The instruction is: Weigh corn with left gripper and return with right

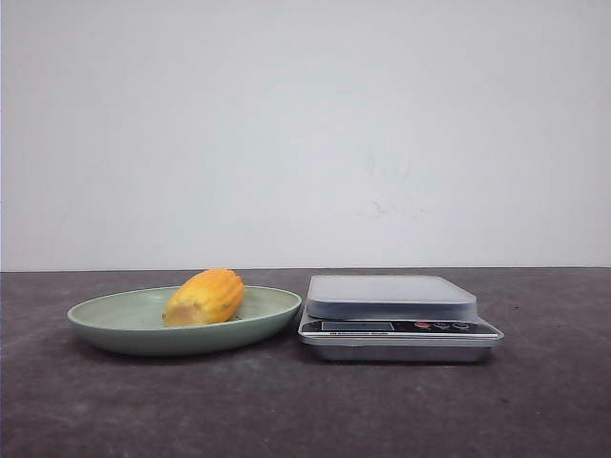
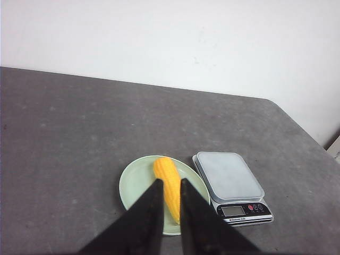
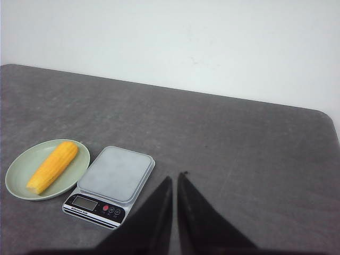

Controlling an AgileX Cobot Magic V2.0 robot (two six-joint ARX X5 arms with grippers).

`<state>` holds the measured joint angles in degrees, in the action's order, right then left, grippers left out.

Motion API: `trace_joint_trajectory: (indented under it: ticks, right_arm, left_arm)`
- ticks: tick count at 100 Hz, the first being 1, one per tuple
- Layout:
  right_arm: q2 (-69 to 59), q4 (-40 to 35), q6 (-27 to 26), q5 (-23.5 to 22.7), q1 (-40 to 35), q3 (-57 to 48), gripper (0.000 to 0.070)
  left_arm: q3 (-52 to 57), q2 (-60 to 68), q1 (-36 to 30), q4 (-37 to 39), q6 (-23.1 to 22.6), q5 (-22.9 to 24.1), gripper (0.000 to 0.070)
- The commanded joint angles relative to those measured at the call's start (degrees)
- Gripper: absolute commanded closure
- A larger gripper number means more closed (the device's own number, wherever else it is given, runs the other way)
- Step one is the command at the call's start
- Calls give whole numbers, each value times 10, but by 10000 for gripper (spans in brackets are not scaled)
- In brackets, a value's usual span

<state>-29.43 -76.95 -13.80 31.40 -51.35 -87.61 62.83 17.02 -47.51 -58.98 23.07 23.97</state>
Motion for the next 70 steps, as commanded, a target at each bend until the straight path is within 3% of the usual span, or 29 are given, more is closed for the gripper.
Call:
trace_joint_trajectory:
  ticks: [1, 30, 38, 45, 70]
  right_arm:
    - [0, -25, -8, 1, -5, -9, 692]
    - [0, -25, -8, 1, -5, -9, 692]
    - [0, -25, -8, 1, -5, -9, 692]
    - [0, -25, -8, 1, -5, -9, 692]
    - [0, -25, -8, 2, -5, -9, 692]
  left_arm:
    - [7, 2, -5, 3, -10, 2, 689]
    - [8, 1, 4, 3, -11, 2, 689]
    - [5, 1, 23, 6, -59, 7, 689]
    - [0, 1, 48, 19, -75, 7, 689]
    - [-114, -34, 215, 196, -147, 0, 688]
